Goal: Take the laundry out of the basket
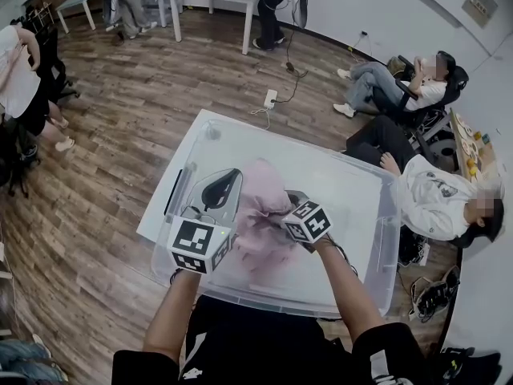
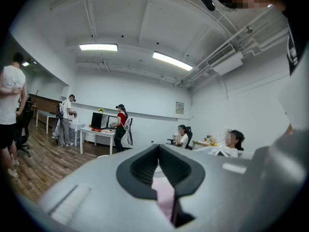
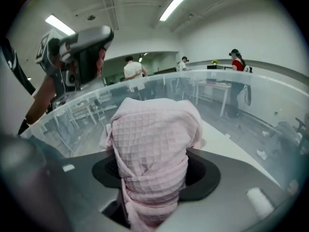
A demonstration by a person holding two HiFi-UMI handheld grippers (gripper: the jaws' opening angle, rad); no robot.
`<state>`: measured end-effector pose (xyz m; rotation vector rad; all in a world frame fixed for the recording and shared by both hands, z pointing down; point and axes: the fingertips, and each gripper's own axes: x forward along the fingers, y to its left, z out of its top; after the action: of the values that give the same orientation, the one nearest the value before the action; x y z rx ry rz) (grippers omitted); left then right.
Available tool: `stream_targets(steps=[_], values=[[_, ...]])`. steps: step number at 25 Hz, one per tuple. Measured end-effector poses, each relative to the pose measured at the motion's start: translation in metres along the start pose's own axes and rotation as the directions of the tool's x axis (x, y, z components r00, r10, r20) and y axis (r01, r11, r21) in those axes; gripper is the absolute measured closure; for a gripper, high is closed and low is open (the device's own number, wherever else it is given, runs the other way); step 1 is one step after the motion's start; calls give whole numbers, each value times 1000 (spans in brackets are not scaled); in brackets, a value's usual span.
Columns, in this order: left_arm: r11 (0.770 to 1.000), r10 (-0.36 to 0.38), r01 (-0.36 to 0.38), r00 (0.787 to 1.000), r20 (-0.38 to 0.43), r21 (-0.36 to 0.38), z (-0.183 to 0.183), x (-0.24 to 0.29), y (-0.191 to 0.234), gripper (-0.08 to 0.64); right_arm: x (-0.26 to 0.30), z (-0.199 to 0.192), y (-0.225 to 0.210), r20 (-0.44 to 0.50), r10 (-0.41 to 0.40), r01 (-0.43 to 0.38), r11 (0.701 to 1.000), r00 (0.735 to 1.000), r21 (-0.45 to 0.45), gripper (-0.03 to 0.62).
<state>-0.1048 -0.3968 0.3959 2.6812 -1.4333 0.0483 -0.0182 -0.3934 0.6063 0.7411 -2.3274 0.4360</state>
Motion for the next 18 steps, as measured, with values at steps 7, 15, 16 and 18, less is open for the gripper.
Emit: stream_targets(steps=[7,15,16,18], values=[[1000,4,-4,1000,5,1,5,5,-6,552,-48,53,2,236,-2,-2,1000,972,16,298],[1000,15,-15,999,29,3,14,6,-11,552,-94,98,11,482,-33,6,998,875,58,296],[1000,17,-17,999,33,4,15,6,-12,552,-100,103,12,512,-30,-2,998,859,62,295],[1000,21,-22,999,39,8,17,4,-13,552,-110,110,16,557,-14,-24,998,831,61,291]])
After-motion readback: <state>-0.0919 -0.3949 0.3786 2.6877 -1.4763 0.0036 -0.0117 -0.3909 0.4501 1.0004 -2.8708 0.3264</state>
